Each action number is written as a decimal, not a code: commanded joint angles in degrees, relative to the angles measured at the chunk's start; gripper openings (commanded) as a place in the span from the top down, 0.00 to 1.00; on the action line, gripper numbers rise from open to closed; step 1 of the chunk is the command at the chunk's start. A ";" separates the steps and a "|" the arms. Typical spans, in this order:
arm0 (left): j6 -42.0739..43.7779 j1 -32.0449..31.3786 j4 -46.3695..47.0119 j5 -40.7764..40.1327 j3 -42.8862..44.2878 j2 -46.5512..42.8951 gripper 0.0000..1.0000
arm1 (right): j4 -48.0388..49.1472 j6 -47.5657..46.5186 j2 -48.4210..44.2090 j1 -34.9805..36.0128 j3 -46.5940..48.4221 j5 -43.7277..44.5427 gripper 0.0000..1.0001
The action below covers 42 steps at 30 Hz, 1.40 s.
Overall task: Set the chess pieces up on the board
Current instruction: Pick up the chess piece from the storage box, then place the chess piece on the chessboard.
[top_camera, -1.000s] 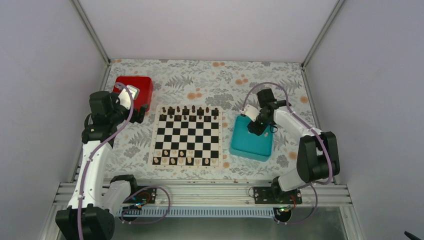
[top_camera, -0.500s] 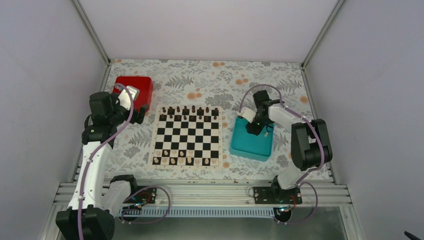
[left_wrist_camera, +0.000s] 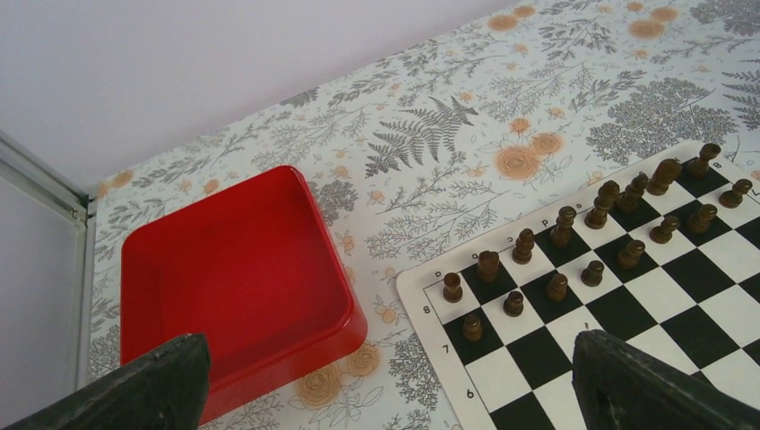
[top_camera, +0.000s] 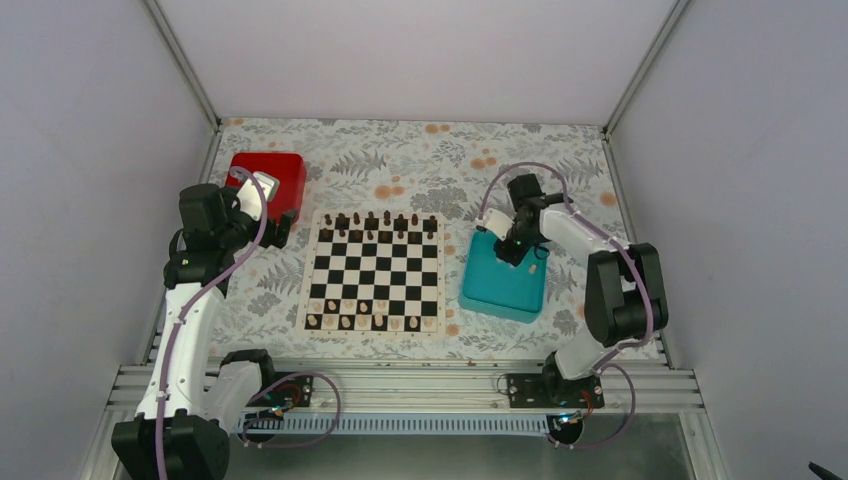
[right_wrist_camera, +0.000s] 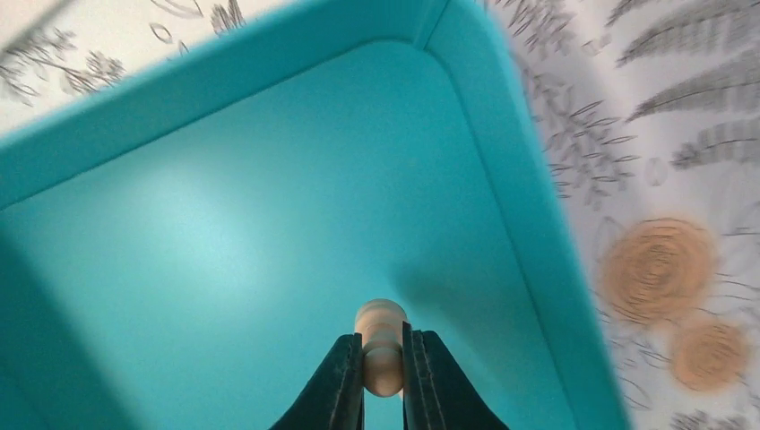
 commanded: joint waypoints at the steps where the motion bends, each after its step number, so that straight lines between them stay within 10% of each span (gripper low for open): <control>1: -0.33 0.31 0.83 1.44 -0.30 -0.16 0.00 | -5.27 0.71 -5.64 2.27 5.07 -1.20 0.94; 16: -0.51 0.39 0.93 0.63 -0.49 -0.31 0.00 | -14.37 8.08 3.06 32.92 25.84 -2.24 0.92; 42: -0.38 0.82 1.30 0.59 -1.06 -0.41 0.00 | -10.23 5.78 21.06 42.63 27.17 -4.79 0.92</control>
